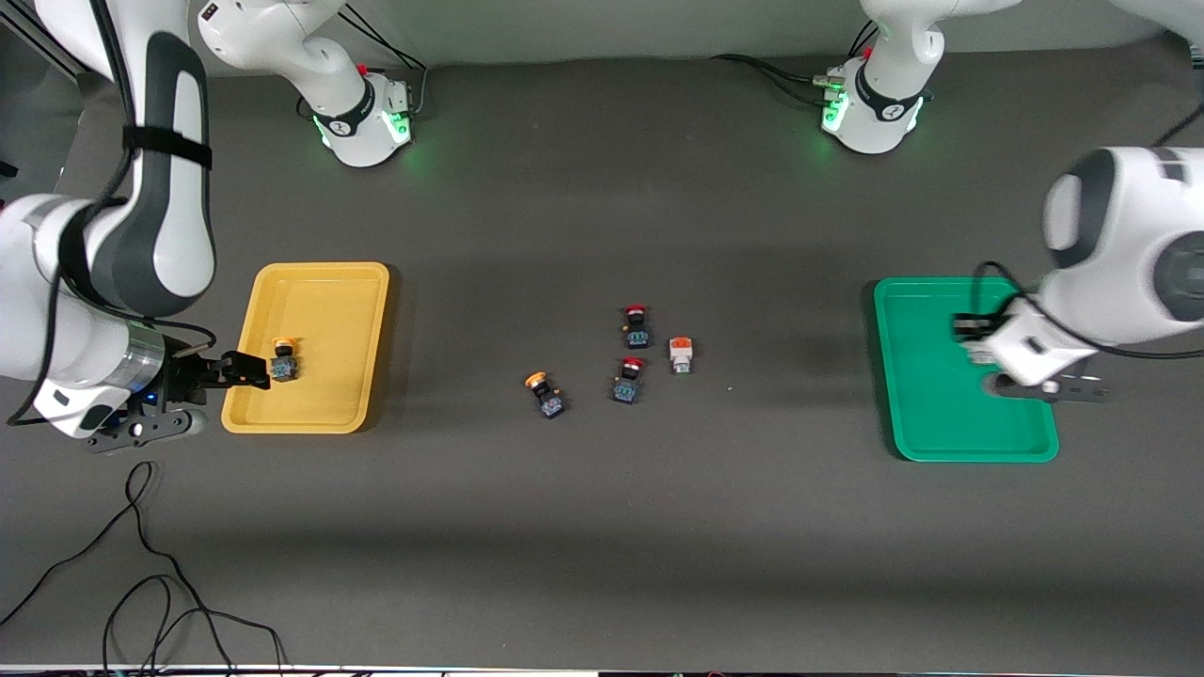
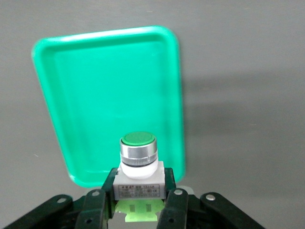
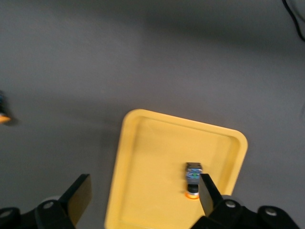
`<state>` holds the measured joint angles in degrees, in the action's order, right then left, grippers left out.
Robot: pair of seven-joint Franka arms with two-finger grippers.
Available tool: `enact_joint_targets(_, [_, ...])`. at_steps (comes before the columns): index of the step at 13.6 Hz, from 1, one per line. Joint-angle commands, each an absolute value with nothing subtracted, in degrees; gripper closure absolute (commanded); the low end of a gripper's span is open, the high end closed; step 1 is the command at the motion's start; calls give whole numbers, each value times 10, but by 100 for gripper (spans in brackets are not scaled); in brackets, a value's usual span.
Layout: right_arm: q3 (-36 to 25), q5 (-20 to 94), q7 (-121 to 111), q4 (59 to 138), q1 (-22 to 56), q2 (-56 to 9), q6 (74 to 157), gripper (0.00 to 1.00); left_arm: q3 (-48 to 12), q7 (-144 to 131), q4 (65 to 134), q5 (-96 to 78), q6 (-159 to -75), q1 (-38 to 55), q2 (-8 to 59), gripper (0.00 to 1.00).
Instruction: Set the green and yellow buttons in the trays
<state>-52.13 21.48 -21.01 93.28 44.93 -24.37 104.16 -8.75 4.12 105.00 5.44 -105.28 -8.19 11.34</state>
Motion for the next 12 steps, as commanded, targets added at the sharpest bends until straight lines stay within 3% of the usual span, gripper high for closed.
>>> enact_joint_targets(1, [-468, 203, -108, 904, 462, -261, 1028, 0, -96, 147, 1120, 67, -1148, -153, 103, 100])
enact_joint_targets(5, [-377, 208, 10, 871, 535, -305, 1034, 0, -95, 207, 1205, 70, -1306, -205, 138, 100])
enact_joint_targets(8, [-350, 211, 88, 821, 605, -354, 1059, 0, -92, 207, 1243, 73, -1405, -220, 179, 100])
enact_joint_targets(12, [-346, 211, 111, 877, 631, -369, 1182, 0, -91, 209, 1266, 73, -1505, -233, 230, 100])
